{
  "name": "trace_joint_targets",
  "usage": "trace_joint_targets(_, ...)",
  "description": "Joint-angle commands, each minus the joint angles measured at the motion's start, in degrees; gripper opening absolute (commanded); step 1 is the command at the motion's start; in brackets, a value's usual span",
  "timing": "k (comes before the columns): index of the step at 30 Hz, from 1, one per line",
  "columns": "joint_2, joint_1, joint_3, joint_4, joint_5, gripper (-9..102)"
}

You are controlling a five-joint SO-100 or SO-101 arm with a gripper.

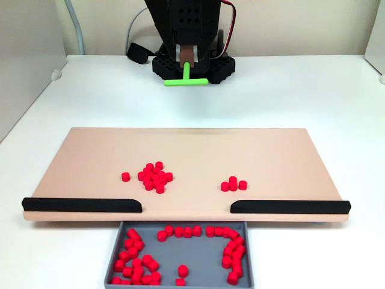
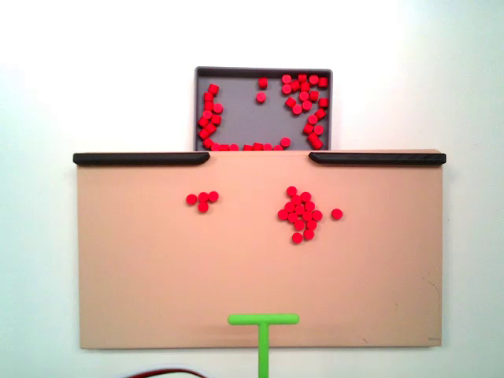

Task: Gather the right side granules

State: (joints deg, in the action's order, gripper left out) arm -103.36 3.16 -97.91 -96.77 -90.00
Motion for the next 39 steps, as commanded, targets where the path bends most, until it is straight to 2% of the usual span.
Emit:
trace_joint_targets(1,-0.2,-0.7,1.8,0.2,0.4,0)
trace_joint_targets(16,0.4,-1.8,1.8,0.2,2.2,0)
trace_joint_targets(30,0.8,-0.5,1.8,0.3,-0.6,0)
trace_joint_targets(34,0.3,1.0,1.8,0.3,-3.8,0)
trace_joint_targets(39,-1.1,4.6,1.5,0.4,-13.1,0)
